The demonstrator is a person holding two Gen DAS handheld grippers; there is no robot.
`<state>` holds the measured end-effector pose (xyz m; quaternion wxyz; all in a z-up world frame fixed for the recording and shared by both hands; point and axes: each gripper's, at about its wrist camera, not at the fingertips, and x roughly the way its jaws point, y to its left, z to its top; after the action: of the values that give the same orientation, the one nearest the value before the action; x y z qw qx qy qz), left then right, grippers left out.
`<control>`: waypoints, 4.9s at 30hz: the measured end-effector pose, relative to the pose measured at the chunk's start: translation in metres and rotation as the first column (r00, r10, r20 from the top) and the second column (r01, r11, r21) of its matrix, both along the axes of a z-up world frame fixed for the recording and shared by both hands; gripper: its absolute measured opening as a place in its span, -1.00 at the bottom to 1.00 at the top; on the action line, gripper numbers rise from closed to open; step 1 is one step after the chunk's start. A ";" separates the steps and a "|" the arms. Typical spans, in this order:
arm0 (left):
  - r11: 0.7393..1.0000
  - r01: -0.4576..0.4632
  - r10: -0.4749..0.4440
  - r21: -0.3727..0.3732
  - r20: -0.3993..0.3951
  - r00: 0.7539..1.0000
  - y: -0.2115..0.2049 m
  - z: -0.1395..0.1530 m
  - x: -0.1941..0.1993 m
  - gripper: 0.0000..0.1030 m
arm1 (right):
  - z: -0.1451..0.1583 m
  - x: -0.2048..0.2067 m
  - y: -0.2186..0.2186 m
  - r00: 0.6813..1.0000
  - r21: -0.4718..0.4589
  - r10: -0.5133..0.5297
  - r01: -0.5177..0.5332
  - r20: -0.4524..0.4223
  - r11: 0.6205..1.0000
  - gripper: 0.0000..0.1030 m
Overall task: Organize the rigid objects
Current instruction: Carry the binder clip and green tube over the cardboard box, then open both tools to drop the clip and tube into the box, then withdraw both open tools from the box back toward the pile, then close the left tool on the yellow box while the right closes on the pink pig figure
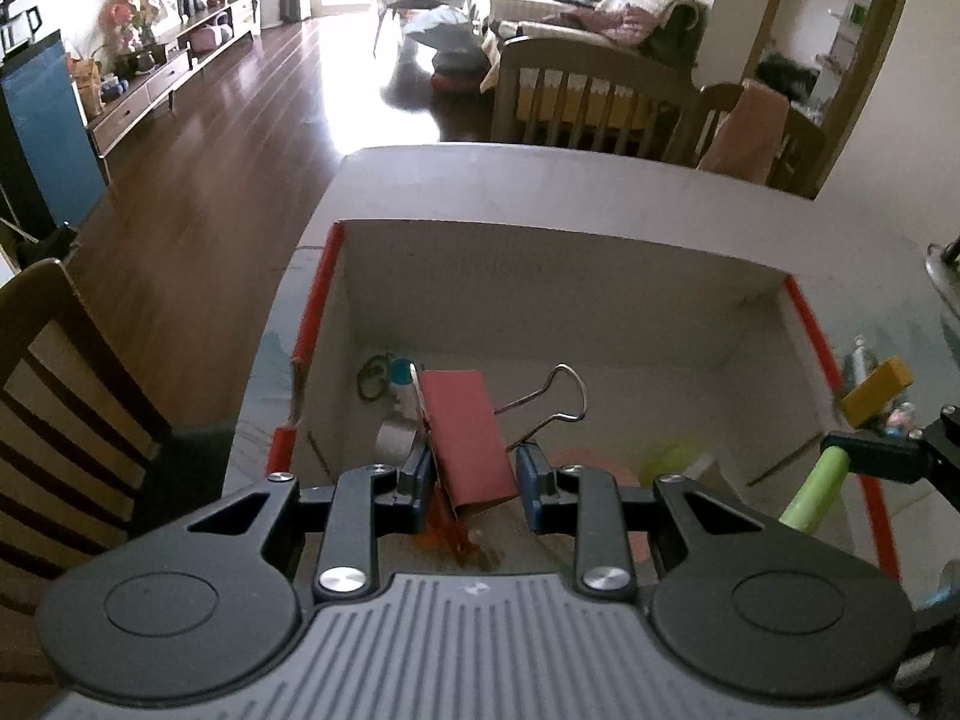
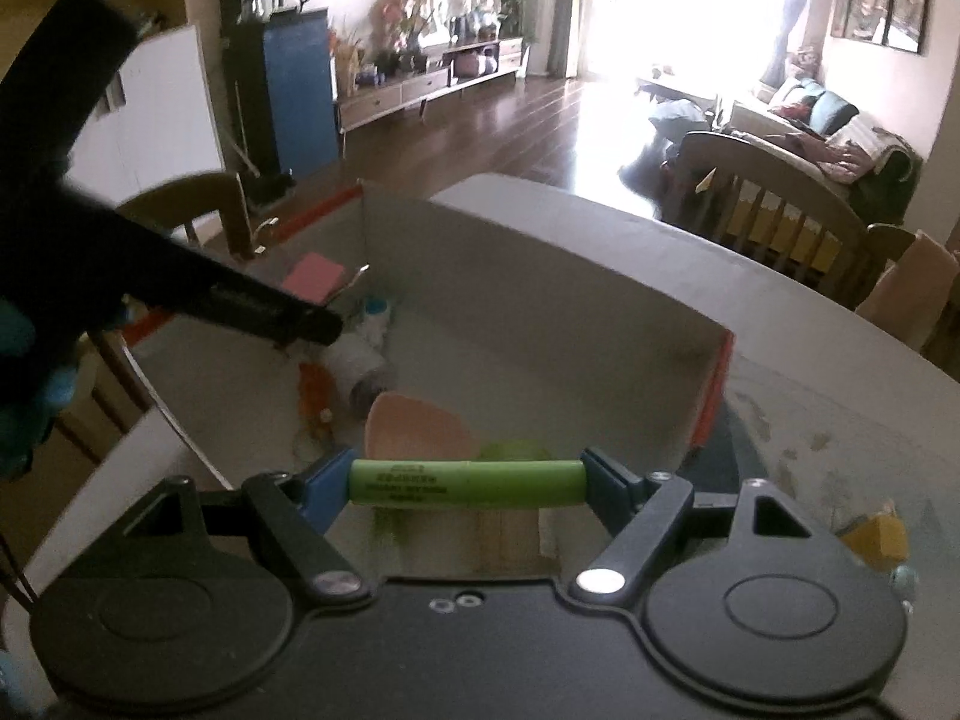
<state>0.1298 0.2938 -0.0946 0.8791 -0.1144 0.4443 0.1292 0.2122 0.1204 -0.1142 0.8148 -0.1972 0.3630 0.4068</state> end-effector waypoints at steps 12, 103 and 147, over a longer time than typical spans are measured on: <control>0.995 0.091 -0.087 0.033 -0.095 0.992 -0.020 -0.031 0.030 -0.45 | -0.022 0.017 0.012 0.998 -0.077 -0.007 0.002 -0.063 0.997 0.55; 0.991 0.136 -0.134 0.005 0.200 0.971 -0.223 0.067 0.019 0.78 | 0.036 0.038 -0.265 0.956 0.255 -0.294 0.284 0.000 0.924 0.95; 0.995 0.086 -0.086 0.051 0.003 0.996 -0.303 -0.050 0.179 0.97 | -0.102 0.154 -0.257 0.989 0.072 -0.141 0.144 -0.043 0.987 0.68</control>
<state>0.3091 -0.0087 -0.1450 0.8877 -0.0730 0.4430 0.1023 0.3665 -0.1364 -0.2159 0.8416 -0.1326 0.3759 0.3645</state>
